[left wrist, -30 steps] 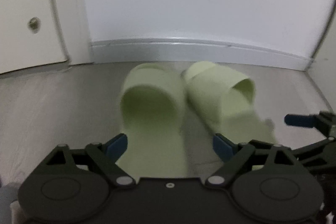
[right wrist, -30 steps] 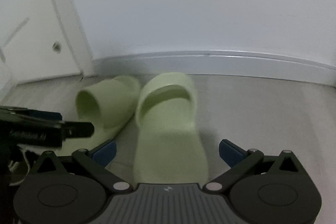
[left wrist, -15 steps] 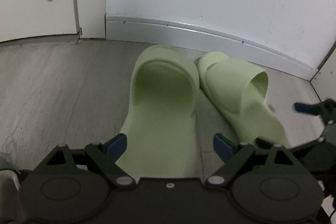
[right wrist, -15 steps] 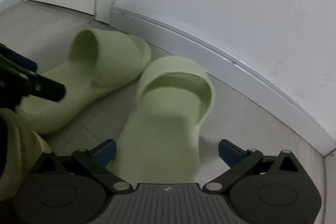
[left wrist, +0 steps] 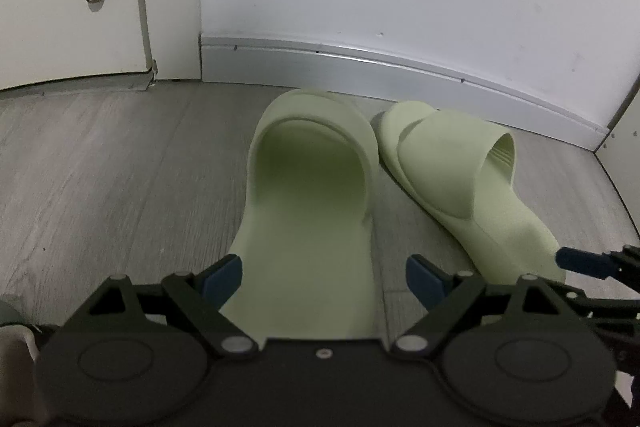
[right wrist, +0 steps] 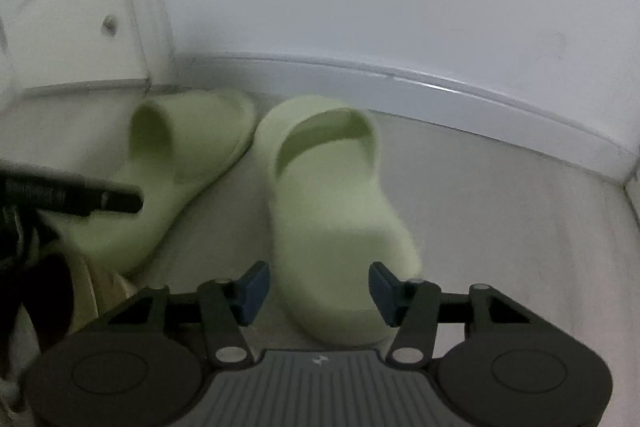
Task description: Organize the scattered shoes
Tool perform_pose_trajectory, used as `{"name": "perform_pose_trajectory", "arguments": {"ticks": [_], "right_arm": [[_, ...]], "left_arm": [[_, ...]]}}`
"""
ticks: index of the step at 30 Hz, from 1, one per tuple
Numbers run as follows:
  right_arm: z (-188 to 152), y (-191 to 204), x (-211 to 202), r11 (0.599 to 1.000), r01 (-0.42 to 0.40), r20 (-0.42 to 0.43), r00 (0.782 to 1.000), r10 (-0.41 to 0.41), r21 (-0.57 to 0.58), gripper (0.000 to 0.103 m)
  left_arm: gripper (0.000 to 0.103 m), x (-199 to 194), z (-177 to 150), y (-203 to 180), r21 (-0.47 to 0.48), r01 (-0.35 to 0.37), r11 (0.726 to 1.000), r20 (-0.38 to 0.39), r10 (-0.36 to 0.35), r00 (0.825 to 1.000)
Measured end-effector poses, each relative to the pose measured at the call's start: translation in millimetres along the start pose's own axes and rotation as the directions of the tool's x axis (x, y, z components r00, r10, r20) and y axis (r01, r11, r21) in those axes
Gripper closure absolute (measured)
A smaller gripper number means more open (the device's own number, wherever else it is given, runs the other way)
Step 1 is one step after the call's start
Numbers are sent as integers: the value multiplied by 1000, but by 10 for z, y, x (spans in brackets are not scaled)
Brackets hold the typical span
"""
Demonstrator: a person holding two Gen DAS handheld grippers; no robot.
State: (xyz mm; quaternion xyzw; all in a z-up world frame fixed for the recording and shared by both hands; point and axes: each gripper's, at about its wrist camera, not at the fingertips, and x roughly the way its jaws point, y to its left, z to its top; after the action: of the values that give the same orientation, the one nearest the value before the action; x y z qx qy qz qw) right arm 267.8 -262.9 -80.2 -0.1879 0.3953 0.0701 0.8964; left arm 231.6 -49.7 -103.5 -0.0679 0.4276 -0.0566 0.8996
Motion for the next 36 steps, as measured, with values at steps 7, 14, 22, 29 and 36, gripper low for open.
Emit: {"name": "perform_pose_trajectory", "arguments": {"ticks": [7,14,22,29,36], "right_arm": [[-41,-7,-90,991,-116,20,993,115,66,40],[-17,-34,136,981,-188,-53,980,191,51,30],[49,-8,239,985,-174,-109,979,174,12,10],[-28,-186,263,1000,4,-113,994,-3,9,8],[-41,-659,360,934,298,-113,953,-280,195,26]], "left_arm": [[13,8,1,-8,-2,-6,1000,-5,6,1000],[13,15,9,11,-19,-10,1000,-21,9,1000],[13,11,12,17,-34,-20,999,-28,19,999],[13,18,26,23,-37,-11,999,-32,10,999],[13,24,43,81,-74,2,997,-41,-5,999]]}}
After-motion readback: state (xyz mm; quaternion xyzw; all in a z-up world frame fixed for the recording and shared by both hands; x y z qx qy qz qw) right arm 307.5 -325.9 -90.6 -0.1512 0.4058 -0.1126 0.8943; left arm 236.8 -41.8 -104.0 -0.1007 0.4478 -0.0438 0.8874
